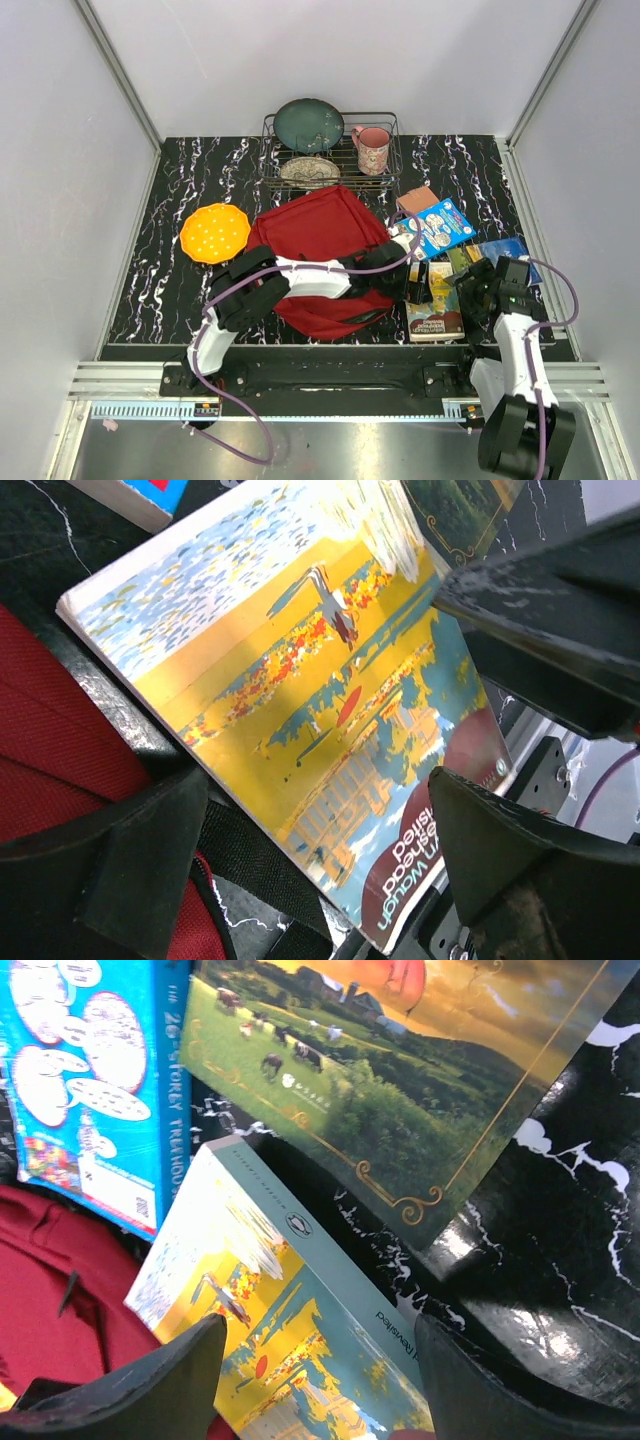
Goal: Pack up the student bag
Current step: Pick up the book from the center of the board.
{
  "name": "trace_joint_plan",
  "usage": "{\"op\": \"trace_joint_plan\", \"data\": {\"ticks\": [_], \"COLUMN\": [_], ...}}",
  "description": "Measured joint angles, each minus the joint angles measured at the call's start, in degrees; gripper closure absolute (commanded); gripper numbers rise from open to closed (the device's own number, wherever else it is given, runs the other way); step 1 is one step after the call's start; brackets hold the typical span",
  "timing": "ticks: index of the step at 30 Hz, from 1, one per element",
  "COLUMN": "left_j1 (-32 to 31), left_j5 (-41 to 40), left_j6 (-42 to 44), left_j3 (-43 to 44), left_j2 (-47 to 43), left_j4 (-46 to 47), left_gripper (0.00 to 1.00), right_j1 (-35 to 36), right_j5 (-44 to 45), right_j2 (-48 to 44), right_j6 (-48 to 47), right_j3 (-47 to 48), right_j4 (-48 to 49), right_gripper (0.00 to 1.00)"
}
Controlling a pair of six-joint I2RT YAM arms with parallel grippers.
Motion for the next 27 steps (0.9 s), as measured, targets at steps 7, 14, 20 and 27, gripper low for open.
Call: {"op": "trace_joint_plan", "data": {"ticks": [7,14,20,27], "left_j1": [0.2,1.6,2.3,2.6], "left_j5": [-0.8,-1.7,-1.7,-1.7], "left_j6": [1.8,3.1,2.9,3.1], "left_j3": [0.6,0.1,0.0,0.0], "left_j2": [0.0,0.0,-0.5,-0.5], "left_j4": [-2.0,-3.6,-2.9,-2.7], "left_gripper": [0.29,0.7,1.0,1.0], "right_j1": [0.0,-0.5,-0.6,-0.6], "right_j5": [-3.1,-6.4,-9.4,-11.9], "right_j2": [-5.4,0.5,-0.1,0.2], "right_j6": [0.0,-3.3,-5.2,-7.7], "right_j3": [-0.2,-0.2,-0.2,-0.1], "right_j4": [-3.0,-2.1,-2.7,-2.7], "right_gripper": [0.29,0.3,0.28,0.29]}}
